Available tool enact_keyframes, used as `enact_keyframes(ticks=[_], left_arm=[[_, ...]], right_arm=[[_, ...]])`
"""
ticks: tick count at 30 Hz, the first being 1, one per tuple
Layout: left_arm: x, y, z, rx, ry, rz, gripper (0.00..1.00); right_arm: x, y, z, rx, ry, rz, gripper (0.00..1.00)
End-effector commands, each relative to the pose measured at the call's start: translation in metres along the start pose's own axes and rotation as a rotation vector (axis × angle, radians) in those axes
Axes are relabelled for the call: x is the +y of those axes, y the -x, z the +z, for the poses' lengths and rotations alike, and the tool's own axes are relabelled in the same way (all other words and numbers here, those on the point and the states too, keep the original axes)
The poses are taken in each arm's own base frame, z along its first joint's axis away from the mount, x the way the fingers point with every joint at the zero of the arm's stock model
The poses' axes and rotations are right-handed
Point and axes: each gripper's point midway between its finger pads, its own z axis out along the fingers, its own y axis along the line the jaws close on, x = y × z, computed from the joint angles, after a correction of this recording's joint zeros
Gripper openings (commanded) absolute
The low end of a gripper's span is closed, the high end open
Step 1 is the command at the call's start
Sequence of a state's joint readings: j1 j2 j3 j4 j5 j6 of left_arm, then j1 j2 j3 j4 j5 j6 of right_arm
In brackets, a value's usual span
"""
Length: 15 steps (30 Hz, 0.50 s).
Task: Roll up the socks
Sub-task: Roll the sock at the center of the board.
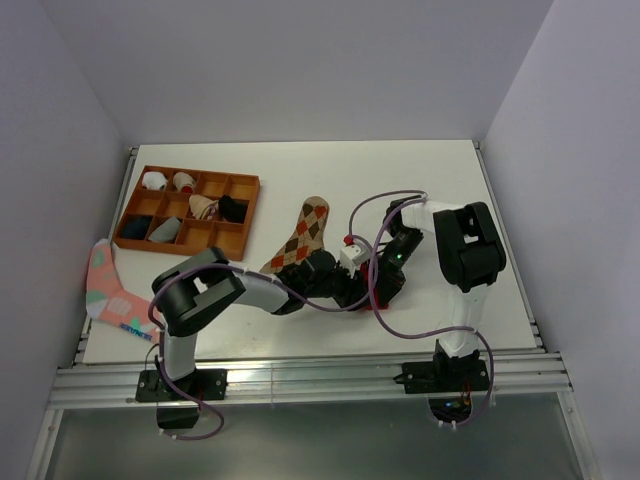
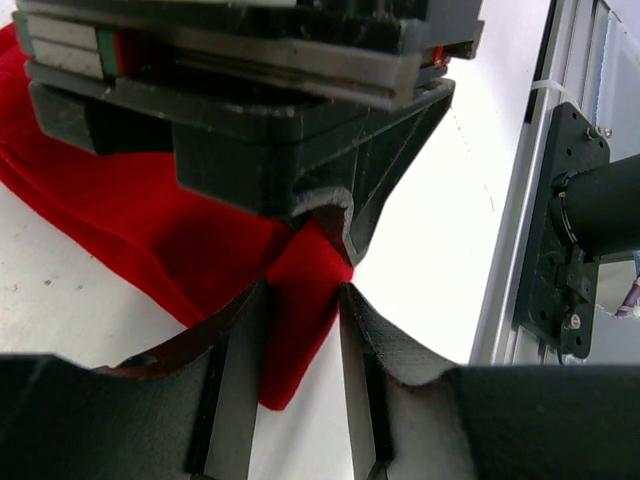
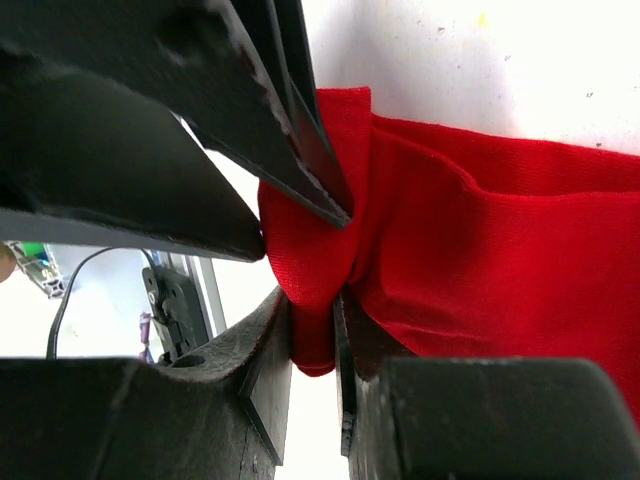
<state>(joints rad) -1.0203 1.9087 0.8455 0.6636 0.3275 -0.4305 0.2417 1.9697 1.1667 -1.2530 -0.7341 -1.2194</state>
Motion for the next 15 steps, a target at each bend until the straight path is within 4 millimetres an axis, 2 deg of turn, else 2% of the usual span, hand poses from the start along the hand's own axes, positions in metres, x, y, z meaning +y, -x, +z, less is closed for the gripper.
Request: enact_keyframes(ticks=[1,5,8,12,13,15], left_arm=[[-0.007,0.001,0.009,0.015,-0.026,0.038,0.40],[-0.006,-0.003,0.016,0.039,-0.021,0.034,0.38],[-0.002,-0.010,0.021,0.064,0.000,0.028,0.34],[0.000,-0.019,0.026,0.102,0.017,0.029,0.20],[-0.002,-0.022,0.027,0.112,0.018,0.029,0.16],[-0.001,-0.026,0.029,0.121,0.031,0.031,0.12]], right_arm=[[-0.001,0.007,-0.006,-0.019,-0.003,0.008,0.17],[-0.003,0.007,-0.006,-0.020,-0.013,0.017,0.16],[-0.008,0.007,-0.005,-0.021,-0.036,0.037,0.17],[-0.022,0.009,-0.006,-0.028,-0.103,0.064,0.25],[-0.024,0.010,-0.006,-0.032,-0.115,0.075,0.31],[-0.026,0.011,-0.007,-0.043,-0.134,0.090,0.34]])
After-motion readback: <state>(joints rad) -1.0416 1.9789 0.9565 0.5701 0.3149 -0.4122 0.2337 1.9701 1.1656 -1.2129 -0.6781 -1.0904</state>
